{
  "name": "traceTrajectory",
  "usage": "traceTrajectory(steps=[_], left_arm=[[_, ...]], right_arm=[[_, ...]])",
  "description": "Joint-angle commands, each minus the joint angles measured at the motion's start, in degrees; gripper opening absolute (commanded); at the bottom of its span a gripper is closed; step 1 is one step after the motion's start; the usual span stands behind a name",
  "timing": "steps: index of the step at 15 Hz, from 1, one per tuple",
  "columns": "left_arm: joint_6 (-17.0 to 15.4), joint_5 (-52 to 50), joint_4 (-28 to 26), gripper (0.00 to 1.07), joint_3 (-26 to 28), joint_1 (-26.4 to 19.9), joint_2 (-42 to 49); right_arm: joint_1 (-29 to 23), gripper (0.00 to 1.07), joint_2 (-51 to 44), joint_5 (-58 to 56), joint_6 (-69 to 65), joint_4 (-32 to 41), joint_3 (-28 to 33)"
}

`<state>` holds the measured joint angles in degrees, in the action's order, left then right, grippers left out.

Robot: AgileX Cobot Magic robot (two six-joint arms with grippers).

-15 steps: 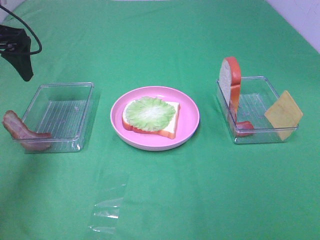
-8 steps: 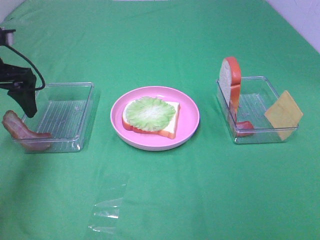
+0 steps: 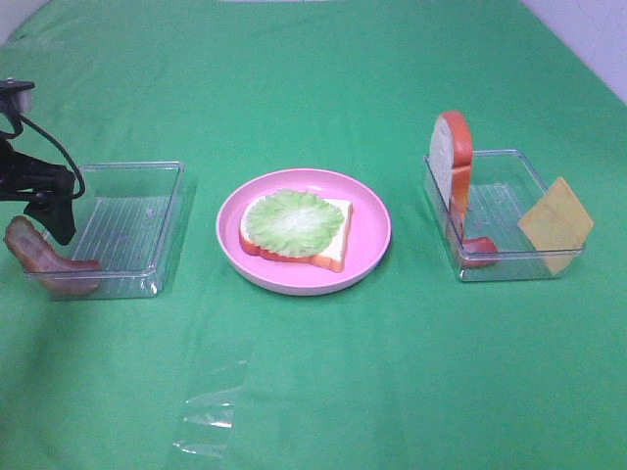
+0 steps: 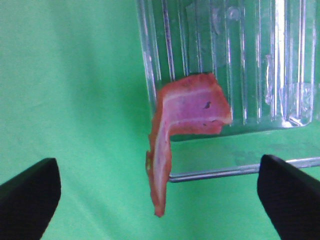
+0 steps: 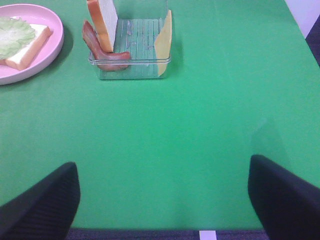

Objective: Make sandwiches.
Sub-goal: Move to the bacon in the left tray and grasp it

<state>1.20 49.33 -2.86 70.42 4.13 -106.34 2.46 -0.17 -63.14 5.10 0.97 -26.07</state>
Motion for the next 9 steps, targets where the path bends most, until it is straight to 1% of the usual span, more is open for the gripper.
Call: traceTrajectory(steps=[1,5,9], left_arm=[[-0.3,0.2,-0.5,1.0,-0.5,0.0,0.3],[-0.3,-0.4,-0.6,1.0,-0.5,0.0,-0.1],[-0.3,-0.7,-0.7,1.0,-0.5,0.0,-3.4]], right_arm=[[0.1,0.88,-1.8,0.3,0.0,0.2,0.1],[0.1,0.88,-1.8,0.3,0.0,0.2,0.1],[0.1,0.88,-1.8,0.3,0.0,0.2,0.1]])
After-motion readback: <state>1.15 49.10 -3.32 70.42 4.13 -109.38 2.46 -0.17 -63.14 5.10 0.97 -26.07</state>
